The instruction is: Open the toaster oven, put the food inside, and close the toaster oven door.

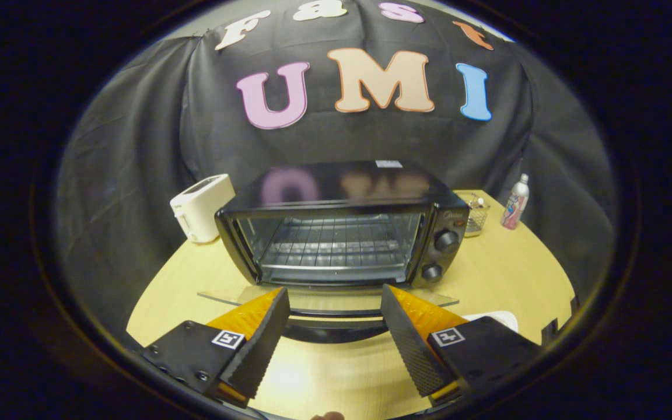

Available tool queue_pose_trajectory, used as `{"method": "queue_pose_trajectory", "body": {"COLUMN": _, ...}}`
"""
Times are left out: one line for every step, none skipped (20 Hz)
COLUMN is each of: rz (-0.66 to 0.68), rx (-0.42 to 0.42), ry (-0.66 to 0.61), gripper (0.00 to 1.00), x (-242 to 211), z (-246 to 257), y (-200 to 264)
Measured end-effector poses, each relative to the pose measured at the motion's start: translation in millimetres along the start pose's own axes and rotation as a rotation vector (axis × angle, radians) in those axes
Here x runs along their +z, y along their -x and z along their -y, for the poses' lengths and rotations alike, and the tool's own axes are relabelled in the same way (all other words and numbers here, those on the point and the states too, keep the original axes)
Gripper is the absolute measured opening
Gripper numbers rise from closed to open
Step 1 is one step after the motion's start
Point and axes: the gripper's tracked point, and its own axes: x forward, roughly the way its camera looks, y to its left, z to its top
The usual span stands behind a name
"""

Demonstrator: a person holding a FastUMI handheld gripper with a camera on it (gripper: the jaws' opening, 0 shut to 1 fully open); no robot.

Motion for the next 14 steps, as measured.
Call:
{"method": "queue_pose_trajectory", "body": {"rz": -0.005, "rx": 0.000, "ry": -0.007, "gripper": 1.00, "x": -5.7, "z": 0.5, "y": 0.3}}
{"method": "queue_pose_trajectory", "body": {"rz": -0.010, "rx": 0.000, "ry": -0.013, "gripper": 1.00, "x": -10.8, "z": 1.3, "y": 1.3}}
{"method": "queue_pose_trajectory", "body": {"rz": -0.025, "rx": -0.001, "ry": -0.015, "gripper": 1.00, "x": -18.0, "z": 1.1, "y": 2.3}}
{"method": "queue_pose_trajectory", "body": {"rz": -0.041, "rx": -0.004, "ry": -0.015, "gripper": 1.00, "x": -24.4, "z": 1.7, "y": 2.5}}
{"method": "queue_pose_trajectory", "body": {"rz": -0.054, "rx": -0.009, "ry": -0.017, "gripper": 1.00, "x": -31.5, "z": 2.0, "y": 1.1}}
{"method": "queue_pose_trajectory", "body": {"rz": -0.068, "rx": -0.014, "ry": -0.017, "gripper": 1.00, "x": -38.2, "z": 1.6, "y": -0.9}}
{"method": "queue_pose_trajectory", "body": {"rz": -0.084, "rx": -0.018, "ry": -0.013, "gripper": 1.00, "x": -46.1, "z": 1.9, "y": -1.3}}
{"method": "queue_pose_trajectory", "body": {"rz": -0.101, "rx": -0.019, "ry": -0.008, "gripper": 1.00, "x": -54.0, "z": 1.2, "y": -3.8}}
{"method": "queue_pose_trajectory", "body": {"rz": -0.116, "rx": -0.019, "ry": -0.004, "gripper": 1.00, "x": -62.0, "z": 0.1, "y": -6.5}}
{"method": "queue_pose_trajectory", "body": {"rz": -0.133, "rx": -0.019, "ry": -0.003, "gripper": 1.00, "x": -69.3, "z": -1.1, "y": -9.8}}
{"method": "queue_pose_trajectory", "body": {"rz": -0.150, "rx": -0.024, "ry": 0.007, "gripper": 1.00, "x": -78.1, "z": -0.2, "y": -12.6}}
{"method": "queue_pose_trajectory", "body": {"rz": -0.174, "rx": -0.025, "ry": 0.017, "gripper": 0.99, "x": -86.2, "z": 0.6, "y": -15.8}}
{"method": "queue_pose_trajectory", "body": {"rz": -0.198, "rx": -0.024, "ry": 0.023, "gripper": 0.99, "x": -95.3, "z": -0.6, "y": -18.7}}
{"method": "queue_pose_trajectory", "body": {"rz": -0.214, "rx": -0.023, "ry": 0.026, "gripper": 0.99, "x": -101.4, "z": -0.8, "y": -19.6}}
